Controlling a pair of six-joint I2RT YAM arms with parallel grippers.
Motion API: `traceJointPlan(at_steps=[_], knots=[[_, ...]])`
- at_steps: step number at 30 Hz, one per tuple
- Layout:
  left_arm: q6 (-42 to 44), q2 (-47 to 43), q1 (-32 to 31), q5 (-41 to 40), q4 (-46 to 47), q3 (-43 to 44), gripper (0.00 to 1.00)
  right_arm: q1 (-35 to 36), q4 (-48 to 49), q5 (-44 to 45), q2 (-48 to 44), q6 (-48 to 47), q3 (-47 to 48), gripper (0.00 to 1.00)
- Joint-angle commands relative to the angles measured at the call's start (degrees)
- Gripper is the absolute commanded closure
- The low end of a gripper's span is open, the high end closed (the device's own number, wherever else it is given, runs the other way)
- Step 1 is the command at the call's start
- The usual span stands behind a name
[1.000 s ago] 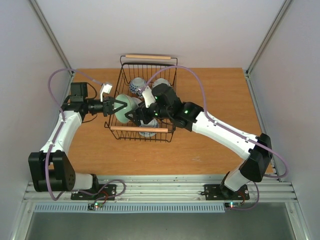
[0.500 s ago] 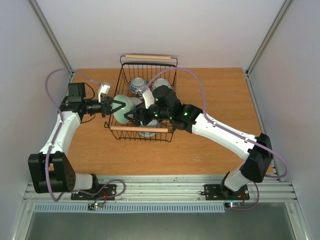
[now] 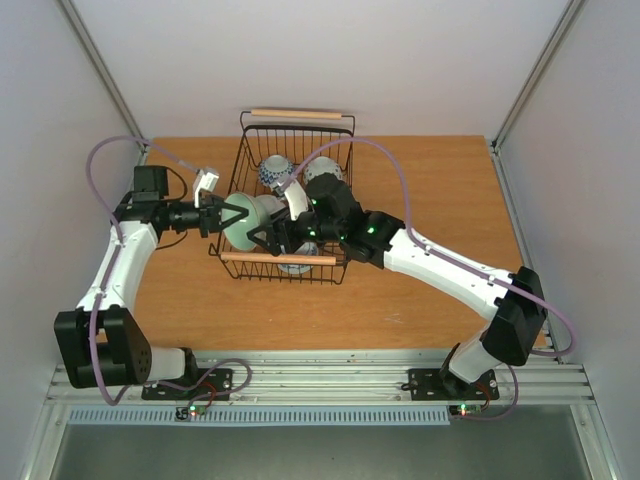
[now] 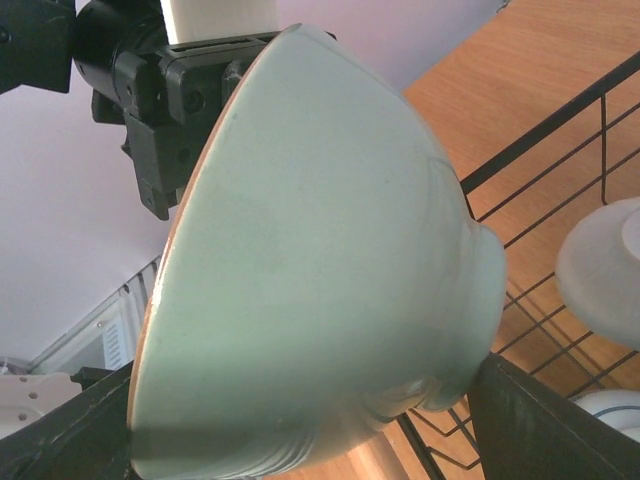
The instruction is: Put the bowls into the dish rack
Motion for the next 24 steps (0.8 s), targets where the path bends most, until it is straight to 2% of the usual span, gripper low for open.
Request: traceJointPlan(at_steps=[1, 16, 22, 24], knots=[[6.5, -1.3, -1.0, 14.4, -6.6, 3.9, 1.0, -0.2, 3.7, -3.6, -1.5, -2.0, -1.8, 0.99], [11.2, -0.4, -1.0, 14.1, -11.8, 5.6, 0.99, -0.2, 5.9, 0.5, -2.9, -2.2, -3.5, 0.99], [13.0, -1.0, -1.0, 13.7, -14.2, 6.5, 0.7, -0.2, 4.0, 4.0, -2.2, -3.9, -2.0, 0.99], [13.0, -1.3, -1.0, 13.6, -14.2, 6.4, 0.55, -0.2, 3.3, 5.4, -2.0, -4.5, -1.3, 0.99]])
